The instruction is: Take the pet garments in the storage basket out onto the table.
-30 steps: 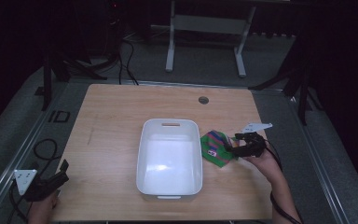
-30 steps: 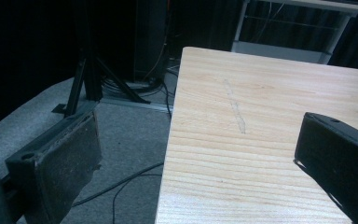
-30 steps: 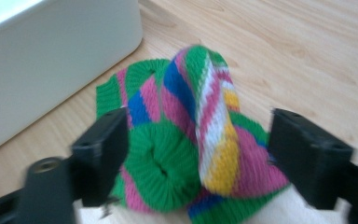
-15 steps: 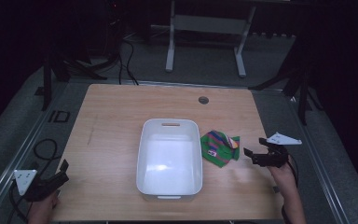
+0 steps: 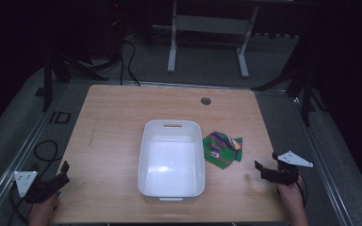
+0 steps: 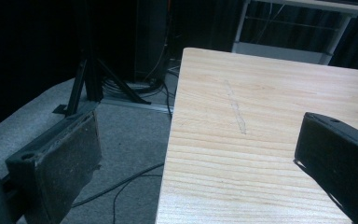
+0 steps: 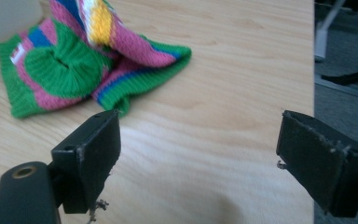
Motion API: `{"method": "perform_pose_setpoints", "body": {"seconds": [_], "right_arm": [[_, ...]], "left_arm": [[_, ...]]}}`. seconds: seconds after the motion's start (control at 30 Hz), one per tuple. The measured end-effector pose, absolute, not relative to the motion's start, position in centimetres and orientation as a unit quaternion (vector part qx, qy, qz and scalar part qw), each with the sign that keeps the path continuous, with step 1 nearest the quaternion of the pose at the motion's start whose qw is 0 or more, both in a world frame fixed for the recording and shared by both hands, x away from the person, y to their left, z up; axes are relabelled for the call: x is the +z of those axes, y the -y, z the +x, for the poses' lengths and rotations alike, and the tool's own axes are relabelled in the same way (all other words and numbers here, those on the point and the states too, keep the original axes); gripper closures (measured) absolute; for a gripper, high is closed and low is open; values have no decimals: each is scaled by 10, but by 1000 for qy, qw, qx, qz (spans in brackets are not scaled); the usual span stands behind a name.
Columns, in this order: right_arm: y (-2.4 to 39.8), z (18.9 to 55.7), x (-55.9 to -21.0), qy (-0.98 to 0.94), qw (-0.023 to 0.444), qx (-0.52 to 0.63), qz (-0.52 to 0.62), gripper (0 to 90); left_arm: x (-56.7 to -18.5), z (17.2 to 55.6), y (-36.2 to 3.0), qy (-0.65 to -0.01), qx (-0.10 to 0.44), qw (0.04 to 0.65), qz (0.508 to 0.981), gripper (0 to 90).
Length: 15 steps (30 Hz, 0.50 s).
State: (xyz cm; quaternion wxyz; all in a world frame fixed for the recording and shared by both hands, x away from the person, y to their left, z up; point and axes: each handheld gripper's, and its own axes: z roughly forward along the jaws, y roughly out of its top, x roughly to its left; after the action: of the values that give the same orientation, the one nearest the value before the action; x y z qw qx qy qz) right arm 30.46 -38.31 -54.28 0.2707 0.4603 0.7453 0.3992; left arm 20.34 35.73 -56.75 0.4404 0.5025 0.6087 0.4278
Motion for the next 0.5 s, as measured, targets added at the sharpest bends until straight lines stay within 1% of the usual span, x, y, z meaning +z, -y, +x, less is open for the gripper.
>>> {"method": "perform_pose_setpoints", "body": {"seconds": [0.2, 0.3, 0.33, 0.4, 0.5], "right_arm": [[389, 291, -549, -700, 313, 408, 495, 135], [391, 287, -551, -687, 324, 410, 505, 135], [393, 284, -553, -675, 339, 409, 512, 135], [396, 280, -555, -664, 347, 411, 519, 135], [401, 276, -556, -653, 344, 418, 530, 135]], "left_arm": [[-567, 203, -357, -608, 428, 440, 503, 9], [-568, 203, -357, -609, 428, 440, 502, 9], [-568, 203, -357, -609, 428, 440, 502, 9], [-568, 204, -357, -609, 427, 441, 503, 9], [-568, 203, -358, -609, 427, 441, 502, 9]]}}
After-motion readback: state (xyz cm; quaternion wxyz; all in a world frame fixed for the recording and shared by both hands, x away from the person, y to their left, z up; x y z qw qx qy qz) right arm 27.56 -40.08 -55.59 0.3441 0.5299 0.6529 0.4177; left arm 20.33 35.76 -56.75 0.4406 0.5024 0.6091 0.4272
